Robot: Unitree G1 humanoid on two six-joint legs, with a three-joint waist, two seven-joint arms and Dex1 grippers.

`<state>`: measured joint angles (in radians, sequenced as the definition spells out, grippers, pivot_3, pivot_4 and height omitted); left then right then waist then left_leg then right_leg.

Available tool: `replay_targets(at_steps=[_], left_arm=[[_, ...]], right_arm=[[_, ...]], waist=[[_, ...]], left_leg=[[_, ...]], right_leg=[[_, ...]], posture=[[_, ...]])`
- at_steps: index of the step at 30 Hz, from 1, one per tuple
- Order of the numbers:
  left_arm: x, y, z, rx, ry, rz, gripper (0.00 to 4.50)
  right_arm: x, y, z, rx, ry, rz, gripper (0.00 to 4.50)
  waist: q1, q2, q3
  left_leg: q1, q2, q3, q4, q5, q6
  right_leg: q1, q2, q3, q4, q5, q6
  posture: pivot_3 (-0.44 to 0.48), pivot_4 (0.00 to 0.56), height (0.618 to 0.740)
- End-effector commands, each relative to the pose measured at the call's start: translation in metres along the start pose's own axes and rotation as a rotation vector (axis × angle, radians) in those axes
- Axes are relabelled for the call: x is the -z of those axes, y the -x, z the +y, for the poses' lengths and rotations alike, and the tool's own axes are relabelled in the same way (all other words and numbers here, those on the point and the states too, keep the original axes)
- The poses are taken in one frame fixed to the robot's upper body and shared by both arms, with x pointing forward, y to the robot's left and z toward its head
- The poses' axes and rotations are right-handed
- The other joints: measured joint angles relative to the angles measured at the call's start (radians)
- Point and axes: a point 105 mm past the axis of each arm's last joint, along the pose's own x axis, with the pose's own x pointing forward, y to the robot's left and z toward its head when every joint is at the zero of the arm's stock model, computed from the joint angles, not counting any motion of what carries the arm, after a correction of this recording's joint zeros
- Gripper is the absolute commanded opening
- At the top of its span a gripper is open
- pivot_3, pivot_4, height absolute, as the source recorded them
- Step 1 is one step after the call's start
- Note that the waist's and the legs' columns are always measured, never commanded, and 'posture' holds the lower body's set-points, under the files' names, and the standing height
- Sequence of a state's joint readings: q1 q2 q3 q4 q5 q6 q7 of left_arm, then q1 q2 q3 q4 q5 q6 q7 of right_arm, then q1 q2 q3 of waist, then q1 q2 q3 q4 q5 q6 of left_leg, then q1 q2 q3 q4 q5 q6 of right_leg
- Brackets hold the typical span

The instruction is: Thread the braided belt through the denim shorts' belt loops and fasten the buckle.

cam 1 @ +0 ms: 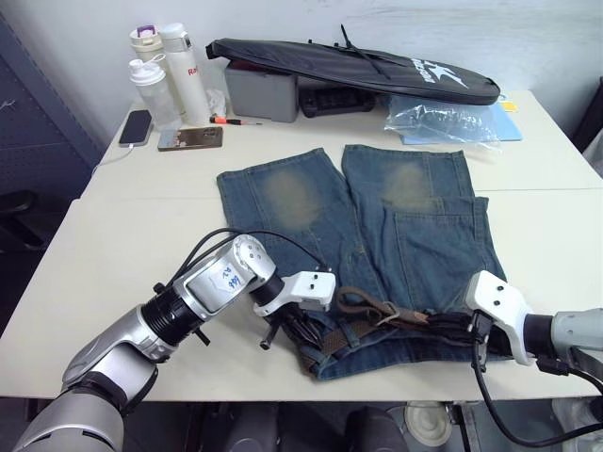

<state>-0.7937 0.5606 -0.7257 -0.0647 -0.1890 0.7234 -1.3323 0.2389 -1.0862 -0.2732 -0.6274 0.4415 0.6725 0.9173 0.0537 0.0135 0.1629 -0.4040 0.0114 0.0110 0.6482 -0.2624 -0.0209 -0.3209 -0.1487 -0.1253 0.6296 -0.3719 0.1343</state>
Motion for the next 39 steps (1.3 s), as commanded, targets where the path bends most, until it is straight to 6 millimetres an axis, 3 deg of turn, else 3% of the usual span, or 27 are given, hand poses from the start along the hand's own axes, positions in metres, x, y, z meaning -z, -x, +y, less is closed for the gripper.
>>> replay_targets(at_steps=[1,4,11,14,19,28,32,39], left_arm=[[0.017,-0.005,0.0,-0.006,0.061,0.051,0.0],[0.017,-0.005,-0.001,-0.004,0.064,0.049,0.0],[0.016,-0.007,0.001,0.013,0.05,0.055,0.0],[0.016,-0.006,0.001,0.014,0.043,0.059,0.0],[0.017,-0.007,0.001,0.02,0.047,0.057,0.0],[0.018,-0.007,0.002,0.016,0.042,0.06,0.0],[0.019,-0.008,0.001,0.018,0.045,0.065,0.0],[0.021,-0.006,0.001,0.004,0.045,0.066,0.0]], right_arm=[[0.006,0.018,-0.026,0.154,0.142,0.055,0.06],[0.012,0.027,-0.034,0.208,0.18,0.066,0.06],[0.002,0.039,-0.039,0.257,0.196,-0.024,0.06],[0.017,0.046,-0.041,0.267,0.243,0.089,0.06],[0.047,0.077,-0.054,0.335,0.284,0.234,0.06],[0.078,0.123,-0.067,0.432,0.376,0.364,0.06],[0.09,0.124,-0.069,0.437,0.418,0.385,0.06],[0.103,0.104,-0.062,0.402,0.392,0.334,0.06]], waist=[[0.002,0.0,0.0],[0.001,0.0,0.0],[0.0,0.0,0.0],[0.001,0.0,0.0],[0.003,0.0,0.0],[0.002,0.0,0.0],[0.001,0.001,0.0],[0.002,0.001,0.0]], left_leg=[[0.0,0.0,0.0,0.0,0.0,0.0],[0.0,0.0,0.0,0.0,0.0,0.0],[0.0,0.0,0.0,0.0,0.0,0.0],[0.0,0.0,0.0,0.0,0.0,0.0],[0.0,-0.001,0.001,0.0,0.0,0.0],[0.0,0.0,0.001,0.0,0.0,0.0],[0.001,0.0,0.001,0.0,0.0,0.0],[0.0,0.0,0.001,0.001,0.0,0.0]], right_leg=[[0.0,0.0,0.0,0.0,0.0,0.0],[0.0,0.0,0.0,0.0,0.0,0.0],[0.0,0.0,0.0,0.0,0.0,0.0],[0.0,0.0,0.0,0.0,0.0,0.0],[0.0,0.0,0.0,0.0,0.0,0.0],[0.0,0.0,0.001,0.0,0.0,0.0],[0.0,0.0,0.001,0.0,0.0,0.0],[0.0,-0.001,0.001,0.0,0.0,0.0]], posture=[[0.0,0.15,0.656],[0.0,0.15,0.656],[0.0,0.15,0.656],[0.0,0.15,0.656],[0.0,0.15,0.656],[0.0,0.15,0.656],[0.0,0.15,0.656],[0.0,0.15,0.656]])
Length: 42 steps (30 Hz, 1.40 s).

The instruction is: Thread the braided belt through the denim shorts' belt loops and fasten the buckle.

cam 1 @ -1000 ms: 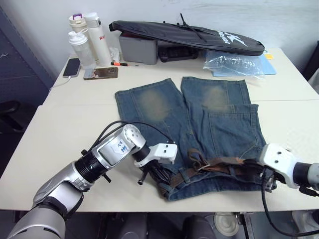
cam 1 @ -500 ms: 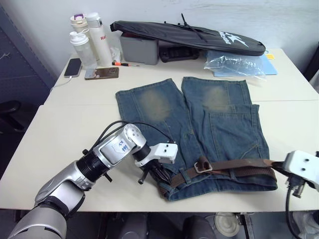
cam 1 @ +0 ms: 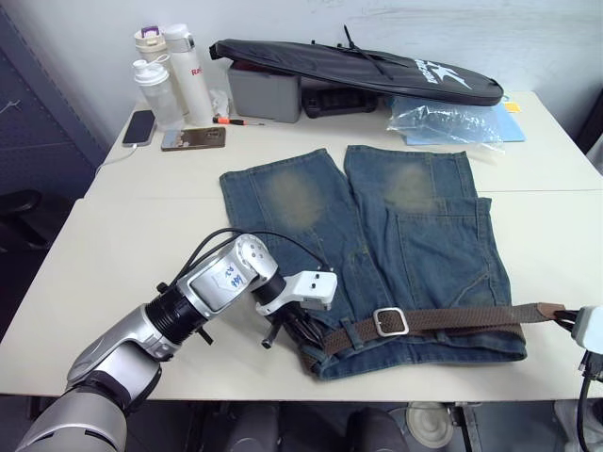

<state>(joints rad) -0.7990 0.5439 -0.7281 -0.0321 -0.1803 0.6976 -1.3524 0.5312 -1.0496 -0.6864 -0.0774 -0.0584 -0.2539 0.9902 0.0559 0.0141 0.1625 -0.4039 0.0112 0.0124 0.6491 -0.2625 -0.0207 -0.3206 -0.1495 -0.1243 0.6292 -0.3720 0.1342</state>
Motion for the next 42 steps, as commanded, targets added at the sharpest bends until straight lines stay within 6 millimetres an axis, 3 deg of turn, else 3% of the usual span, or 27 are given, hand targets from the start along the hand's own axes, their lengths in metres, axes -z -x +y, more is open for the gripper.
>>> replay_targets(at_steps=[1,4,9,15,18,22,25,28,30,33,35,39,42], left_arm=[[0.02,-0.003,0.001,-0.028,0.045,0.063,0.0],[0.017,0.0,0.005,-0.052,0.029,0.046,0.0],[0.007,0.006,0.006,-0.075,0.009,-0.001,0.0],[-0.018,0.031,0.0,-0.105,0.004,-0.115,0.0],[-0.032,0.055,-0.013,-0.095,0.013,-0.2,0.0],[-0.038,0.088,-0.024,-0.147,0.057,-0.293,0.0],[-0.039,0.106,-0.024,-0.204,0.11,-0.358,0.93],[-0.033,0.125,-0.023,-0.307,0.175,-0.433,2.22],[-0.019,0.132,-0.028,-0.366,0.244,-0.461,3.37],[0.006,0.135,-0.038,-0.457,0.325,-0.48,4.41],[0.011,0.138,-0.041,-0.527,0.341,-0.532,4.41],[0.027,0.15,-0.027,-0.854,0.28,-0.586,4.41],[0.041,0.128,-0.034,-0.862,0.324,-0.623,4.41]], right_arm=[[0.013,-0.002,0.002,0.032,-0.071,0.024,0.06],[0.007,-0.006,0.006,0.025,-0.134,-0.025,0.06],[0.004,-0.003,0.009,0.002,-0.172,-0.055,1.92],[-0.029,0.018,-0.029,0.076,-0.449,-0.285,4.47],[-0.039,0.023,-0.035,0.029,-0.551,-0.331,4.47],[-0.06,0.016,-0.023,-0.093,-0.66,-0.394,4.47],[-0.068,0.012,-0.021,-0.12,-0.68,-0.403,4.5],[-0.071,0.006,-0.017,-0.161,-0.715,-0.412,4.5],[-0.072,0.004,-0.017,-0.174,-0.774,-0.433,4.5],[-0.069,0.004,-0.02,-0.159,-0.853,-0.465,4.5],[-0.067,0.004,-0.024,-0.133,-0.893,-0.48,4.5],[-0.068,-0.005,-0.027,-0.091,-0.944,-0.498,4.5],[-0.074,-0.013,-0.029,-0.07,-0.937,-0.509,4.5]], waist=[[-0.001,0.0,0.0],[-0.001,0.0,0.0],[-0.002,0.001,0.0],[-0.008,0.001,0.0],[-0.006,0.001,0.0],[-0.006,0.001,0.0],[-0.001,0.0,0.0],[-0.004,-0.001,0.001],[-0.005,0.0,0.001],[-0.016,0.001,0.0],[-0.016,0.0,0.001],[-0.013,-0.001,0.001],[0.001,-0.001,0.0]], left_leg=[[0.0,0.0,0.0,0.0,0.0,0.0],[0.0,0.0,0.0,0.0,0.0,0.0],[0.0,0.0,0.0,0.001,0.0,0.0],[0.0,0.001,0.0,0.001,0.0,0.0],[0.0,0.002,-0.001,0.001,0.0,0.0],[0.0,0.003,-0.002,0.0,0.0,0.0],[0.0,0.002,-0.002,0.001,0.0,0.0],[-0.001,0.002,-0.002,0.001,0.0,0.001],[0.0,0.002,-0.002,-0.001,0.0,0.001],[0.001,0.002,0.0,-0.003,0.0,0.0],[0.001,0.002,-0.001,-0.003,0.0,0.0],[0.0,0.003,-0.002,-0.002,0.0,0.0],[0.0,0.003,-0.002,0.0,0.0,0.001]], right_leg=[[0.0,0.0,0.0,0.0,0.0,0.0],[0.0,0.0,0.0,0.0,0.0,0.0],[0.0,0.0,0.0,0.0,0.0,0.0],[0.0,0.0,0.001,0.001,0.0,0.0],[0.0,0.0,0.0,0.002,0.0,0.0],[0.0,0.001,-0.001,0.001,0.0,-0.001],[0.0,0.0,-0.001,0.001,0.0,-0.001],[0.0,0.0,-0.001,0.001,0.0,0.0],[0.0,0.0,-0.001,0.001,0.0,0.0],[-0.001,0.001,0.001,0.001,0.0,0.0],[-0.001,0.001,0.0,0.001,0.0,0.0],[-0.001,0.001,0.0,0.001,0.0,-0.001],[0.0,0.0,0.004,0.001,0.0,0.0]], posture=[[0.0,0.15,0.656],[0.0,0.15,0.656],[0.0,0.15,0.656],[0.0,0.15,0.656],[0.0,0.15,0.656],[0.0,0.15,0.656],[0.0,0.15,0.656],[0.0,0.15,0.656],[0.0,0.15,0.656],[0.0,0.15,0.656],[0.0,0.15,0.656],[0.0,0.15,0.656],[0.0,0.15,0.656]])
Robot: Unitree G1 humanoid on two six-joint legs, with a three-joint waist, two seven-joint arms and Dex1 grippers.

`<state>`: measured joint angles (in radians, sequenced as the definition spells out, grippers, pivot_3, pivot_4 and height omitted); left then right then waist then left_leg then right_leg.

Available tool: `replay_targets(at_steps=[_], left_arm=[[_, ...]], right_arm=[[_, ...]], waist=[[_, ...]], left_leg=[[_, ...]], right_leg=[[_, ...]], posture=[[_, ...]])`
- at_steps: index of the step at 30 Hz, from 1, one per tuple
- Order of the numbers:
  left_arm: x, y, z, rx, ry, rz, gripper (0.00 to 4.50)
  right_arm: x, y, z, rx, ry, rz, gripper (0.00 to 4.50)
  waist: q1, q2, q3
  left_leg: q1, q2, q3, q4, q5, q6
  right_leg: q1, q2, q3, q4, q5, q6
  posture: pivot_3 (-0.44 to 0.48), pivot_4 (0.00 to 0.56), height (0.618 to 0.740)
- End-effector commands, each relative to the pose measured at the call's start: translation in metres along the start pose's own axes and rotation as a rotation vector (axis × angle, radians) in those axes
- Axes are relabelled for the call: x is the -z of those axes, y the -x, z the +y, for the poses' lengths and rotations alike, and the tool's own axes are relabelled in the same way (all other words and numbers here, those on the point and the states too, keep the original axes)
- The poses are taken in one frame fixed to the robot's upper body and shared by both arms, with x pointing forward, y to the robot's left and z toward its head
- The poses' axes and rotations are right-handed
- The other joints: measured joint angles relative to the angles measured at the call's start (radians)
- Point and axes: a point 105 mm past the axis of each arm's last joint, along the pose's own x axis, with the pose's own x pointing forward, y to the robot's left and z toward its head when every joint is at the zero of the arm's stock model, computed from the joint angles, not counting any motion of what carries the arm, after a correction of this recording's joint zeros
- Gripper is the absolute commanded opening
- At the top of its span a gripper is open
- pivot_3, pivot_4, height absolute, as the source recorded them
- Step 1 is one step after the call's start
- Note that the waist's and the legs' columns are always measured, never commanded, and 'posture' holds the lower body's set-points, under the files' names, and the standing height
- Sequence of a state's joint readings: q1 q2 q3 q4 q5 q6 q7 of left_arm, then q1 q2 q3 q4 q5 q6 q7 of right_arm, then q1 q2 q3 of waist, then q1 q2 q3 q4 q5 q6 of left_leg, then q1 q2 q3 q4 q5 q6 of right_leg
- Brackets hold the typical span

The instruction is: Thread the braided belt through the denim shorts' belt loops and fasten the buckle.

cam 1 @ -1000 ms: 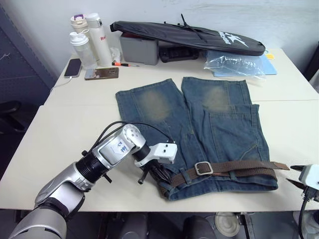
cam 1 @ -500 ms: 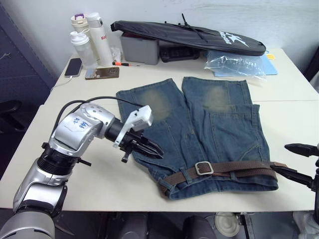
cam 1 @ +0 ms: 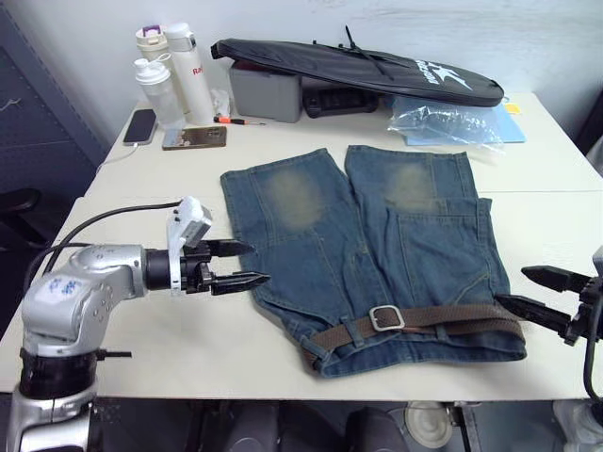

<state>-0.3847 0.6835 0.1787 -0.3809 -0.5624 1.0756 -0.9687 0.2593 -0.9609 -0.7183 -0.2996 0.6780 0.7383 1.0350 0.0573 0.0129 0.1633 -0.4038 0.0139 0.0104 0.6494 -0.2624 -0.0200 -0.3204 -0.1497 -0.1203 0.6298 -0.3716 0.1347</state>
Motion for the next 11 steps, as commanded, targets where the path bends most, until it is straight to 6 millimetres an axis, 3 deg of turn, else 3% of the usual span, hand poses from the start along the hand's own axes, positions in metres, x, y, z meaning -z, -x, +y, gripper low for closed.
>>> replay_targets(at_steps=[1,4,11], left_arm=[[0.022,0.004,-0.004,-0.145,-0.05,-0.081,4.41],[0.034,0.001,-0.009,-0.16,-0.032,-0.094,4.41],[0.037,-0.006,-0.01,-0.163,-0.029,-0.112,4.41]], right_arm=[[-0.006,-0.013,0.001,0.03,0.002,-0.053,4.5],[-0.007,-0.017,0.002,0.045,0.024,-0.059,4.5],[-0.005,-0.019,0.006,0.056,0.021,-0.074,4.5]], waist=[[-0.001,0.001,-0.001],[-0.003,0.002,-0.001],[0.006,0.003,-0.002]], left_leg=[[0.0,0.0,0.001,-0.001,0.0,0.0],[0.0,0.0,0.002,-0.002,-0.001,-0.001],[0.0,0.0,0.003,-0.001,-0.001,0.0]], right_leg=[[0.0,0.0,0.001,-0.001,0.0,0.0],[-0.002,0.001,0.002,0.0,0.0,0.0],[-0.002,0.001,0.003,-0.001,0.0,0.0]], posture=[[0.0,0.15,0.656],[0.0,0.15,0.656],[0.0,0.15,0.656]])
